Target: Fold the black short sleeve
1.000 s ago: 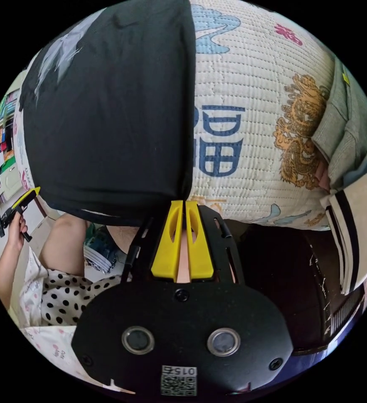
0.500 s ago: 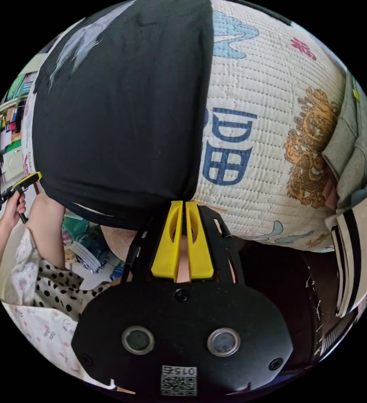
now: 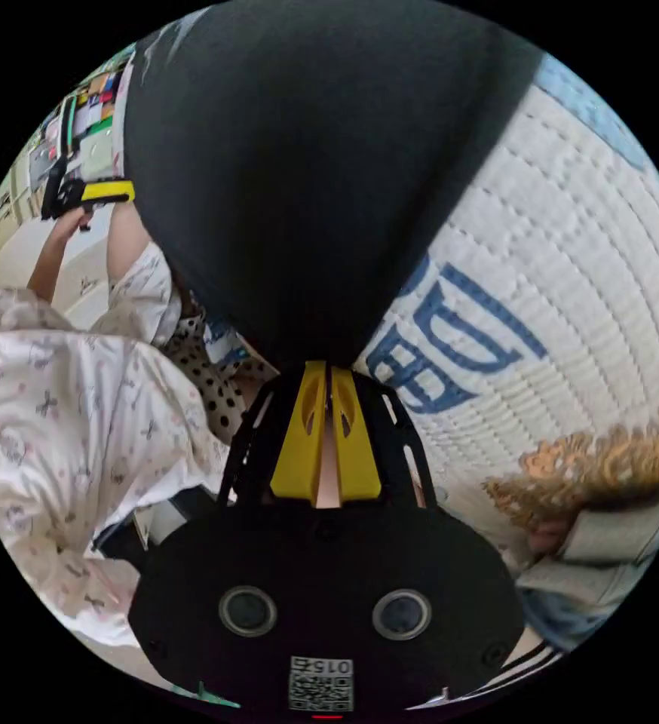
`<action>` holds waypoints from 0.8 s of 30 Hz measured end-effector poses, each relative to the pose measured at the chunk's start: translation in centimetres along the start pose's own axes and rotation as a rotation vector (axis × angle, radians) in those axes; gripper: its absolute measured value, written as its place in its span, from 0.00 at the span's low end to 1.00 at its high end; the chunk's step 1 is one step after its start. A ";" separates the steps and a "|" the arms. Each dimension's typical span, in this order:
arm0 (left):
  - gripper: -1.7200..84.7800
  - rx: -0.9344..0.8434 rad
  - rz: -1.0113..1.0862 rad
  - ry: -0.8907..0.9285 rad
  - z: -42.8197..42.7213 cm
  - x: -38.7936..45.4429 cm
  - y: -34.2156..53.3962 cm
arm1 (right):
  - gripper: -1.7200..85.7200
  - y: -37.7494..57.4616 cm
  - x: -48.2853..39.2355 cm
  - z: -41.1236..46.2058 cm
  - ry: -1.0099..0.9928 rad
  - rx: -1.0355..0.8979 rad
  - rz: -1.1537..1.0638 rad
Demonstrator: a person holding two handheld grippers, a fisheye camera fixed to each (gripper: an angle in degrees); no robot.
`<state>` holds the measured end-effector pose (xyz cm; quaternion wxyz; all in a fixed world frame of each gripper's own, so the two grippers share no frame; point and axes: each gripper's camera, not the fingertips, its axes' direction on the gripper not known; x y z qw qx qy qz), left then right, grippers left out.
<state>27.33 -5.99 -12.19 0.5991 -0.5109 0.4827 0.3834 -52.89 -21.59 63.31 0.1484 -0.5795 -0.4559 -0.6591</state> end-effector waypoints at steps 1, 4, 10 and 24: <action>0.02 -0.014 0.042 0.007 0.2 -0.2 0.4 | 0.01 -0.2 1.2 -0.4 -0.012 -0.039 -0.059; 0.02 -0.021 0.107 0.020 0.9 -0.4 1.8 | 0.01 0.0 4.0 -1.0 -0.035 -0.106 -0.197; 0.02 0.066 0.205 -0.095 2.7 2.0 6.4 | 0.01 0.3 6.0 0.6 0.073 -0.172 -0.353; 0.02 0.537 0.073 -0.314 11.8 7.6 17.3 | 0.02 -0.9 2.7 18.3 0.585 0.238 0.026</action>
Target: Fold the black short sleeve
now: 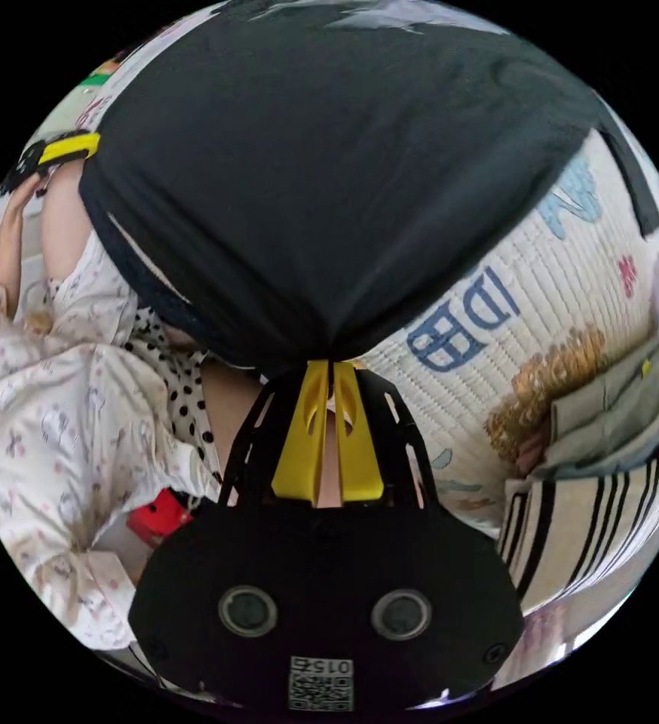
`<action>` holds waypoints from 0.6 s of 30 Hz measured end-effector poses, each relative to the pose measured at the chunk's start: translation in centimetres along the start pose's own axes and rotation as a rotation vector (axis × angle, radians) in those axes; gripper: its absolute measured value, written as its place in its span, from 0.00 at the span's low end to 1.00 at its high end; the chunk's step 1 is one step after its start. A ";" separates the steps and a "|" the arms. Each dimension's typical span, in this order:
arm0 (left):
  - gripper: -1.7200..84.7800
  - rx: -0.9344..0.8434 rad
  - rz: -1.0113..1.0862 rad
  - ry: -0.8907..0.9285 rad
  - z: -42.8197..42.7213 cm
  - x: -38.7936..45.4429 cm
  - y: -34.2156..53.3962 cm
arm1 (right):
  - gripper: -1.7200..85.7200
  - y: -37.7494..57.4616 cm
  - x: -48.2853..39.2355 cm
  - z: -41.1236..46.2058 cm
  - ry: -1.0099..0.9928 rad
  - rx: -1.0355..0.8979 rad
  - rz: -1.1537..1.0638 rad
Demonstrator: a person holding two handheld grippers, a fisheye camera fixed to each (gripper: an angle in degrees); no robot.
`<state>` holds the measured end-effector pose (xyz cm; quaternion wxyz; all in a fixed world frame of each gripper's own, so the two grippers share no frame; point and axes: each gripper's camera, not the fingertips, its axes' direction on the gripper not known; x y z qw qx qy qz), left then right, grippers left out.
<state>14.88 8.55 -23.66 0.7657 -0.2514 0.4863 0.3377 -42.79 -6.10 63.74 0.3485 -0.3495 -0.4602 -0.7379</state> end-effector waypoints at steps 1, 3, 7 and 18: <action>0.02 0.007 -0.004 -0.030 0.3 1.0 0.3 | 0.02 0.1 -1.2 1.6 0.025 0.043 0.053; 0.02 -0.004 0.005 -0.084 0.9 2.7 0.3 | 0.02 0.1 -2.5 4.1 0.039 0.105 0.136; 0.02 -0.005 0.009 -0.133 2.2 5.2 0.8 | 0.02 -0.2 -4.9 9.6 0.030 0.224 0.256; 0.02 -0.053 -0.012 -0.082 4.8 7.0 -0.2 | 0.02 -3.9 -9.2 21.9 -0.022 0.340 0.368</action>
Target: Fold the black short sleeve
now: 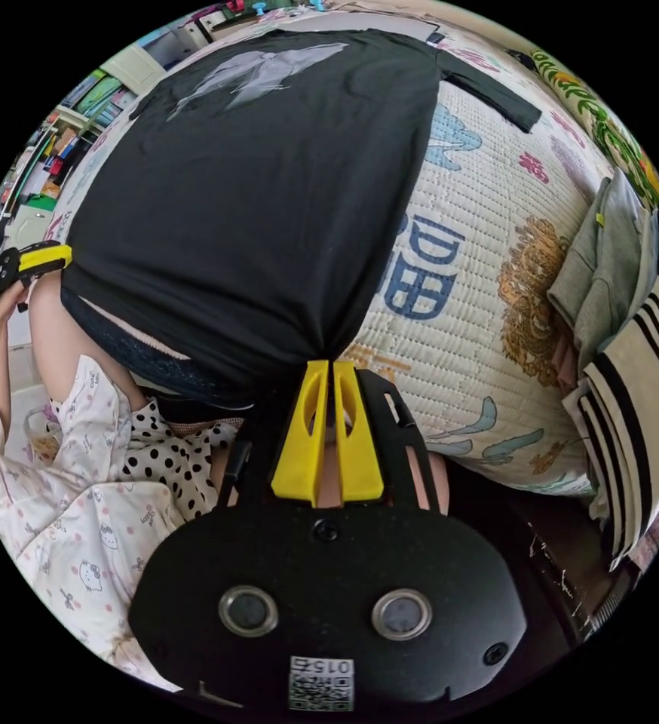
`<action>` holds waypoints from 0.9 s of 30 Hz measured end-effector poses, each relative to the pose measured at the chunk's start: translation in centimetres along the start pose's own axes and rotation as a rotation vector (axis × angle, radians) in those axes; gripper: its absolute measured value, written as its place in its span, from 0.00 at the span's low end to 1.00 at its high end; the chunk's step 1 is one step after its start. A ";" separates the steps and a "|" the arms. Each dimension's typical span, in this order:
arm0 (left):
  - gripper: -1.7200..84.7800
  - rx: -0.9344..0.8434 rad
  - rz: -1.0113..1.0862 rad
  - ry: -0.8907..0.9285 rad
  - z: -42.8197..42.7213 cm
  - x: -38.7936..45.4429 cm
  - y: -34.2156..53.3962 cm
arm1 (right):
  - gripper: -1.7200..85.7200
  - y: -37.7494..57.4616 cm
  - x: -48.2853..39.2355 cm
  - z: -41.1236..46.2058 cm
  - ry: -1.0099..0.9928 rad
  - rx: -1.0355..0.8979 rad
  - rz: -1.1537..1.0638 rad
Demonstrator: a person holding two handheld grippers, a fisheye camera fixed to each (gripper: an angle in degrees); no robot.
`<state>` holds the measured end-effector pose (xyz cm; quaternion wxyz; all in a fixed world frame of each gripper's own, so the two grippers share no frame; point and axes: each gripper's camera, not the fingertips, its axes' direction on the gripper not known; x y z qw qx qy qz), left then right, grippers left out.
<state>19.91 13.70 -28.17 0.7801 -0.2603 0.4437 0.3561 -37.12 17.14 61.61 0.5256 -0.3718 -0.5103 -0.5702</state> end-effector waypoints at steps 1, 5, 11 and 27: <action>0.02 -0.002 -0.009 0.017 0.3 -0.1 -0.1 | 0.02 -0.1 -1.1 1.3 0.025 -0.006 -0.004; 0.02 -0.027 0.000 0.015 1.0 0.8 -0.9 | 0.02 -0.1 -4.8 5.1 0.121 -0.027 -0.039; 0.02 -0.077 0.056 -0.047 2.4 3.3 -2.2 | 0.02 1.6 -5.3 10.0 0.051 0.012 -0.034; 0.02 0.049 0.005 -0.073 6.2 5.2 0.1 | 0.01 32.2 -8.7 -1.8 -0.588 1.105 0.478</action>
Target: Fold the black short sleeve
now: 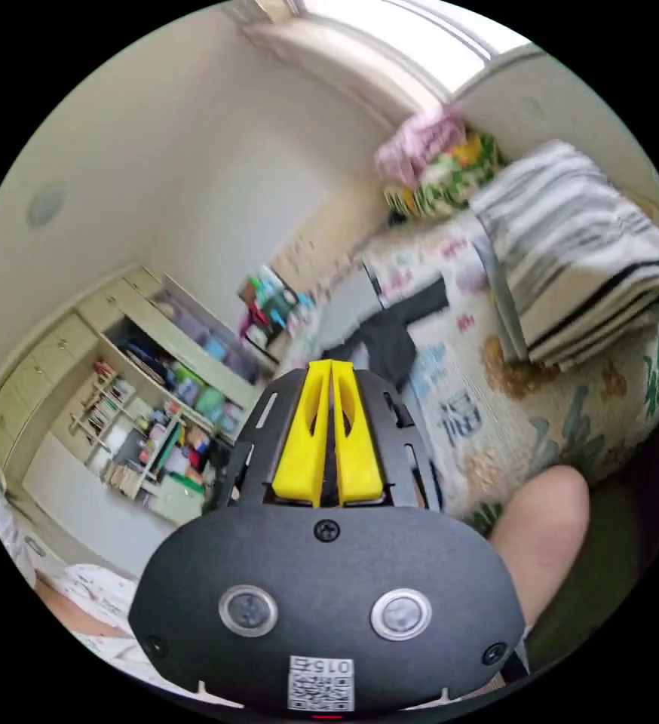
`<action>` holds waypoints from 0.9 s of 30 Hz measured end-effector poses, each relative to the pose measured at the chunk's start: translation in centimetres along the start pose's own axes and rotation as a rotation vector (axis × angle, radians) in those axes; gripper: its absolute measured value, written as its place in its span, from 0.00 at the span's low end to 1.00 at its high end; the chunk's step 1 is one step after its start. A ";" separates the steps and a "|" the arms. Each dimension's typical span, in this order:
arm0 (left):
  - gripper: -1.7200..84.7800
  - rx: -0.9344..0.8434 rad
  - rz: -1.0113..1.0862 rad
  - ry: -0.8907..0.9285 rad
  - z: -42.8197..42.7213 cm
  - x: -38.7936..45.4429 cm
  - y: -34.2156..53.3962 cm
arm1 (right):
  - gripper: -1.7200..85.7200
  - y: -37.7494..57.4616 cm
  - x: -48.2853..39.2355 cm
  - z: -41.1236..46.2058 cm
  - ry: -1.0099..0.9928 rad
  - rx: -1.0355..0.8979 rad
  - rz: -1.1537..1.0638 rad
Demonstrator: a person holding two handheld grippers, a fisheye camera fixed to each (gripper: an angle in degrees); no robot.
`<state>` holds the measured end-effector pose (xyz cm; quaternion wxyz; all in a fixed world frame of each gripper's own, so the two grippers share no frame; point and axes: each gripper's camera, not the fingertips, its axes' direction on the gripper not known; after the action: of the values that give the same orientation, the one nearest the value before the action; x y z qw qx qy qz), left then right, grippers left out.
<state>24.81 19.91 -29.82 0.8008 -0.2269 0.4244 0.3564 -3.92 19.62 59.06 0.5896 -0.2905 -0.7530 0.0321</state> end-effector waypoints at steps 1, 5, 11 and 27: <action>0.02 0.005 0.002 -0.002 0.3 0.1 0.1 | 0.01 1.4 -5.3 -4.4 -0.062 0.150 -0.070; 0.02 -0.003 0.015 -0.031 1.3 0.7 0.1 | 0.01 5.4 -18.1 -14.6 -0.019 0.440 -0.288; 0.02 0.006 0.024 -0.076 3.0 1.4 0.8 | 0.01 14.5 -23.6 -24.5 -0.464 0.699 -0.426; 0.02 0.021 0.021 -0.100 7.8 -0.4 3.0 | 0.01 10.8 -23.2 -21.2 -0.725 0.465 -0.435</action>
<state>26.44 26.91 -25.46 0.8196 -0.1958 0.3902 0.3711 22.77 11.30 41.14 0.3316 0.0432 -0.9261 0.1747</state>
